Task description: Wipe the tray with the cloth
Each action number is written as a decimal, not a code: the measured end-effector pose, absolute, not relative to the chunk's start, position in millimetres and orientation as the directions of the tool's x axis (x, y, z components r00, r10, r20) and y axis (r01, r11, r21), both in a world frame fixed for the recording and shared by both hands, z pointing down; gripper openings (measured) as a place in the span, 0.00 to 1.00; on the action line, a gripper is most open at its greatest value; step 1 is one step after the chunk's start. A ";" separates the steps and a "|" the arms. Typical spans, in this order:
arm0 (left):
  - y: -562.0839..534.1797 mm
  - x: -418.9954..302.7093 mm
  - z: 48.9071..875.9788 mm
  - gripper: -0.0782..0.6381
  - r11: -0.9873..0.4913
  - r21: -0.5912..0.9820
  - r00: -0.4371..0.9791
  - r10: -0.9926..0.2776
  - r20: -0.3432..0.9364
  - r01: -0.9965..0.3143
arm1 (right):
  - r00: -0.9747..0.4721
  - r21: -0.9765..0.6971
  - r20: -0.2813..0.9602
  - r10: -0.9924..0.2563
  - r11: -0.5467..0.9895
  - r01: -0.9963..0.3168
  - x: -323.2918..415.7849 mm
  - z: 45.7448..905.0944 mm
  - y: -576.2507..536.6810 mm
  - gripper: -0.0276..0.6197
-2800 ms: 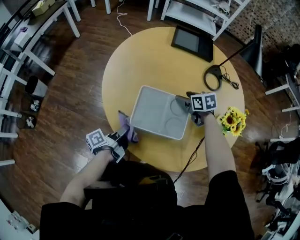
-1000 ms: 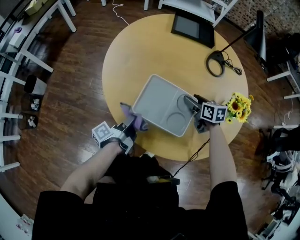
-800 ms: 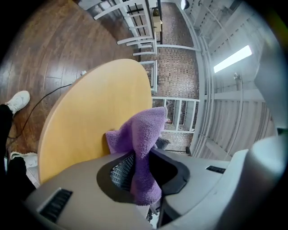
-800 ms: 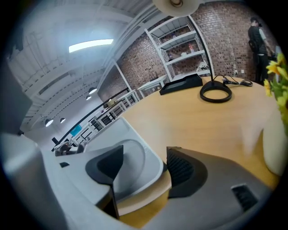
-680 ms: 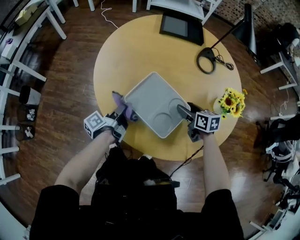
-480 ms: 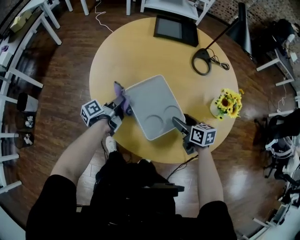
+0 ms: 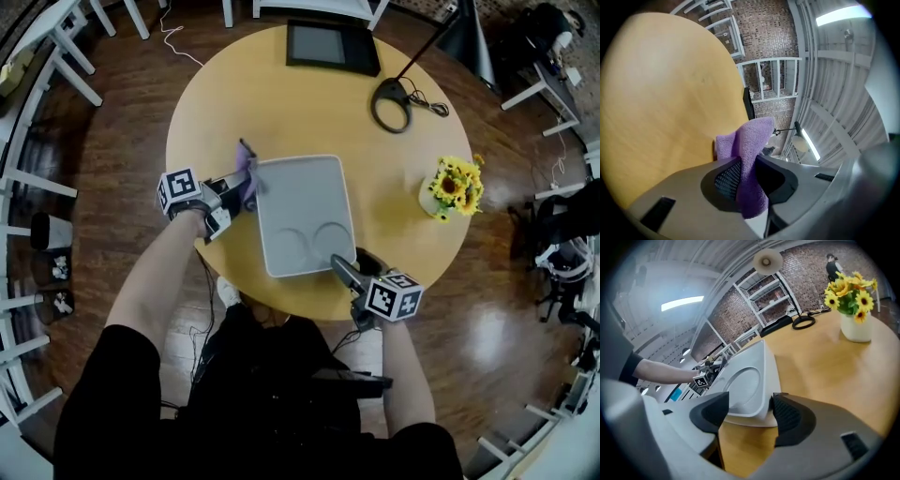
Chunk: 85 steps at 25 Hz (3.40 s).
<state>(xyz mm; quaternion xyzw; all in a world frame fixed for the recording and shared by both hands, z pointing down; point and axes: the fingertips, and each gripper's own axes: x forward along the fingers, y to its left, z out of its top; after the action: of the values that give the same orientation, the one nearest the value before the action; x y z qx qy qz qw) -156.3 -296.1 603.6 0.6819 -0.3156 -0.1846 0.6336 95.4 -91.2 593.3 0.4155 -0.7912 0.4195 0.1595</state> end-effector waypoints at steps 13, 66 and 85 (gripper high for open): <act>-230.4 -136.8 599.4 0.21 -0.022 0.993 0.771 -0.633 0.075 -0.114 | -0.597 -0.503 0.641 -0.482 0.324 -0.801 99.9 593.0 -92.8 0.50; -105.0 -180.3 597.1 0.22 0.054 0.996 0.546 -0.833 0.087 -0.076 | -0.703 -0.671 0.549 -0.452 0.263 -0.693 67.7 590.1 -91.9 0.40; -135.1 -240.7 620.3 0.22 0.172 0.982 0.320 -0.928 0.189 -0.081 | -0.826 -0.806 0.509 -0.240 0.203 -0.556 6.0 598.6 -80.2 0.36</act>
<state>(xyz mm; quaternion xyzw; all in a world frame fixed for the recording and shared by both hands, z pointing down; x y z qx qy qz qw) -240.7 -135.1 620.3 0.5404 -0.4667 -0.3492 0.6068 6.0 -80.2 598.6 0.2607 -0.7633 0.5750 0.1371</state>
